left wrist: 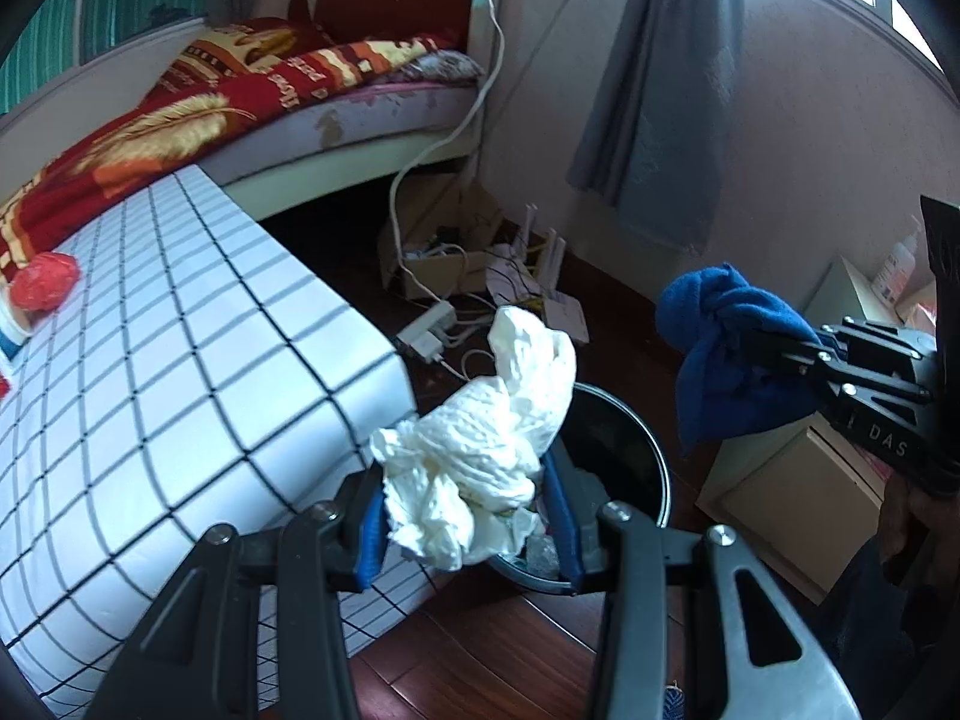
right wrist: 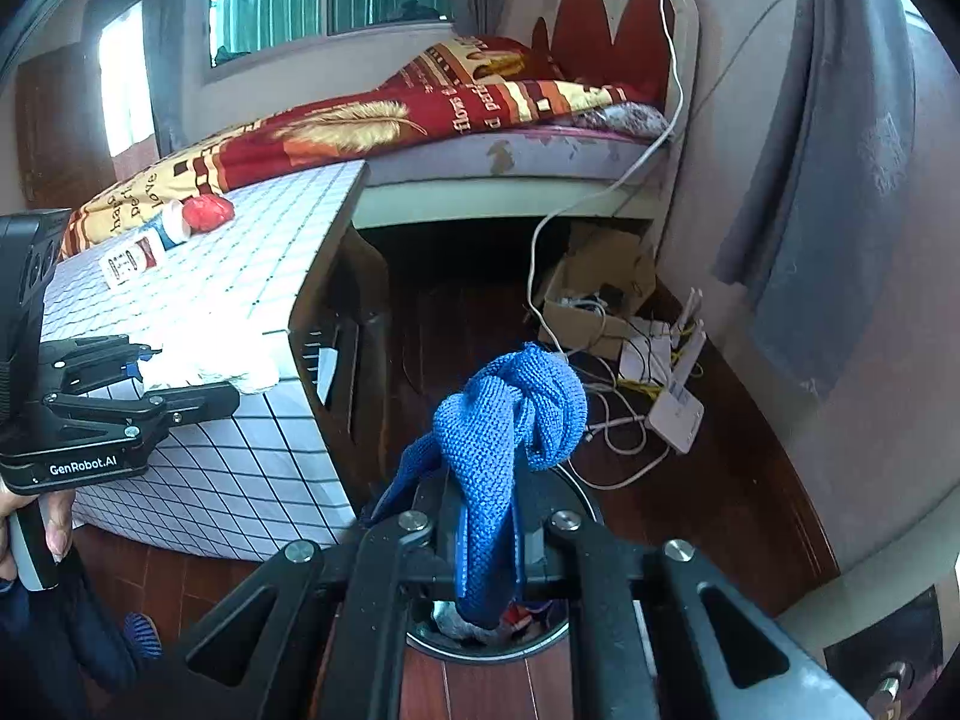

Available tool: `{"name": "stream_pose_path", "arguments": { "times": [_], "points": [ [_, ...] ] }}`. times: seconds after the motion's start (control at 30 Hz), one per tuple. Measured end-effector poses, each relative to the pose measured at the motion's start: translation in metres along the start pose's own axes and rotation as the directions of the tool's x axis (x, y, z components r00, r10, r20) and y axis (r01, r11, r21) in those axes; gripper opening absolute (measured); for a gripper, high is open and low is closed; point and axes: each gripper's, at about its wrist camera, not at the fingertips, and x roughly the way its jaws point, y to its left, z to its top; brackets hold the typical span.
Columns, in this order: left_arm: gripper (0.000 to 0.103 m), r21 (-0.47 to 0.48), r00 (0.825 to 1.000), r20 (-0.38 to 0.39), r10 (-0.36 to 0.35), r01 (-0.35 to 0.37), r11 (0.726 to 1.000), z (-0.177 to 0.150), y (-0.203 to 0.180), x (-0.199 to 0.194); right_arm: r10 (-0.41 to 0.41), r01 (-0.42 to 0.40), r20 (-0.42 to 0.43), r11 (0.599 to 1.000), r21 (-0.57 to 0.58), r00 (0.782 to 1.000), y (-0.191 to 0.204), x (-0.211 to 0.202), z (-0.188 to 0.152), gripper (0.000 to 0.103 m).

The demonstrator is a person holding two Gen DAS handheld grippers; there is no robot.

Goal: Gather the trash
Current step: 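Carry the tissue and blue cloth over the black bin, then open both tools to drop the tissue and cloth into the bin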

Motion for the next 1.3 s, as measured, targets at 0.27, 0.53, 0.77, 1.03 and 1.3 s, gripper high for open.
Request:
{"name": "stream_pose_path", "arguments": {
  "times": [0.27,0.53,0.77,1.03,1.3],
  "points": [
    [0.045,0.022,0.998,-0.058,-0.036,0.037,0.999,-0.009,-0.020,0.027,0.005,-0.005,-0.049,1.000,0.002,0.999,-0.011,0.014,-0.017,0.011],
    [0.045,0.026,0.989,-0.134,-0.057,0.061,0.998,-0.018,-0.029,0.058,0.037,-0.039,-0.112,0.999,-0.018,0.993,-0.014,0.038,-0.031,0.011],
    [0.045,0.013,0.975,-0.212,-0.061,0.065,0.998,-0.026,-0.028,0.093,0.076,-0.088,-0.195,0.994,-0.057,0.978,-0.015,0.071,-0.047,0.011],
    [0.046,0.023,0.949,-0.309,-0.069,0.080,0.997,-0.034,-0.032,0.130,0.101,-0.142,-0.294,0.982,-0.122,0.950,-0.010,0.114,-0.068,0.011],
    [0.103,0.026,0.948,-0.314,0.047,-0.041,0.999,-0.049,-0.026,0.140,-0.061,0.003,-0.375,0.988,-0.153,0.925,-0.036,0.145,-0.089,0.103]
  ]
}}
